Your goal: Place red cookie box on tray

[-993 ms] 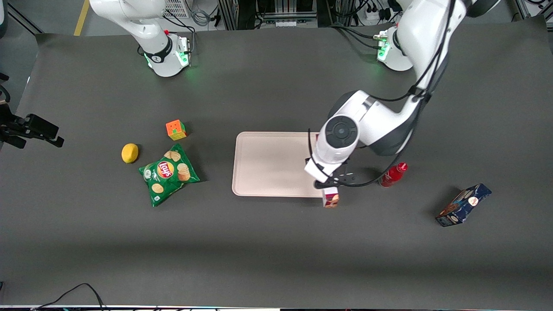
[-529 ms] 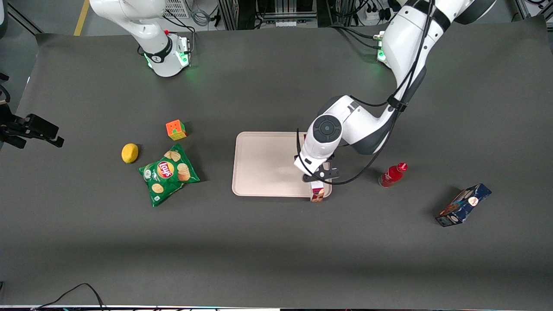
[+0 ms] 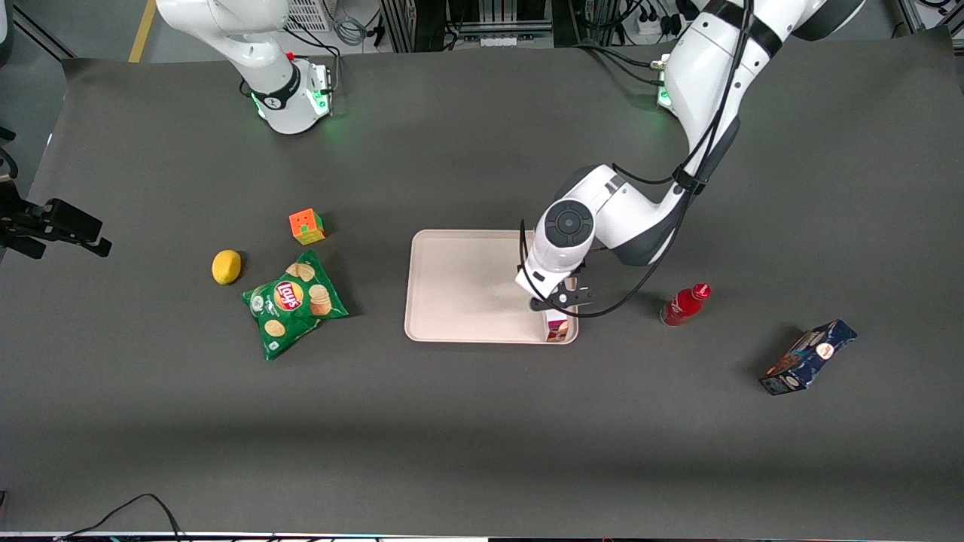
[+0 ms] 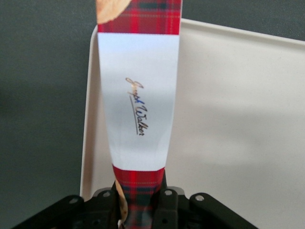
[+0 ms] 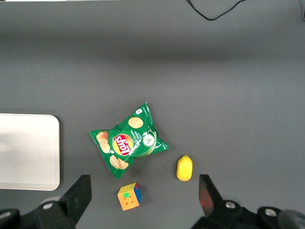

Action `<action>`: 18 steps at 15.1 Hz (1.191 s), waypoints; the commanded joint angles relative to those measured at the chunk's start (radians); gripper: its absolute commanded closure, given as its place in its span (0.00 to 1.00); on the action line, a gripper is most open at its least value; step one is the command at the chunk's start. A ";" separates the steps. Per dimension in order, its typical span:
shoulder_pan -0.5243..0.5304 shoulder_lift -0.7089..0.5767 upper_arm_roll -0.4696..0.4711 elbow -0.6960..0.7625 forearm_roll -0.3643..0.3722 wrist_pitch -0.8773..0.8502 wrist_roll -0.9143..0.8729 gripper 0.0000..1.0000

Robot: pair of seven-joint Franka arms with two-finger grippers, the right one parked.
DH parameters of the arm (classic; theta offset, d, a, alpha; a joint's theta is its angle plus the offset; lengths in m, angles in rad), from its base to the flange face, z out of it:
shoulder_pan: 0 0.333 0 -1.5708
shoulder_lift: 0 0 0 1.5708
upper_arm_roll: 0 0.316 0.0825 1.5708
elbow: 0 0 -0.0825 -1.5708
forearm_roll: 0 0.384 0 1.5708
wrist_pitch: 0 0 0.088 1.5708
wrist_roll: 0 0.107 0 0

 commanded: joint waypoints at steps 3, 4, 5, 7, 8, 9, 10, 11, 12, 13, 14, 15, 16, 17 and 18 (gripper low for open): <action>-0.004 -0.026 0.006 -0.036 0.016 0.015 -0.024 0.26; -0.004 -0.026 0.006 -0.034 0.015 0.015 -0.024 0.11; -0.004 -0.026 0.007 -0.033 0.015 0.018 -0.024 0.00; -0.001 -0.030 0.009 -0.016 0.015 0.003 -0.015 0.00; 0.001 -0.036 0.010 -0.001 0.013 -0.004 -0.020 0.00; 0.005 -0.044 0.010 0.018 0.012 -0.029 -0.018 0.00; 0.013 -0.055 0.010 0.048 0.010 -0.075 -0.007 0.00; 0.030 -0.065 0.009 0.082 0.002 -0.121 0.020 0.00; 0.051 -0.081 0.007 0.111 -0.001 -0.158 0.064 0.00; 0.071 -0.102 0.009 0.130 -0.001 -0.184 0.118 0.00; 0.088 -0.131 0.012 0.135 -0.004 -0.191 0.156 0.00; 0.111 -0.162 0.017 0.135 -0.007 -0.191 0.180 0.00; 0.137 -0.189 0.018 0.136 -0.014 -0.192 0.207 0.00; 0.162 -0.217 0.023 0.138 -0.017 -0.197 0.251 0.00; 0.182 -0.246 0.038 0.138 -0.022 -0.200 0.296 0.00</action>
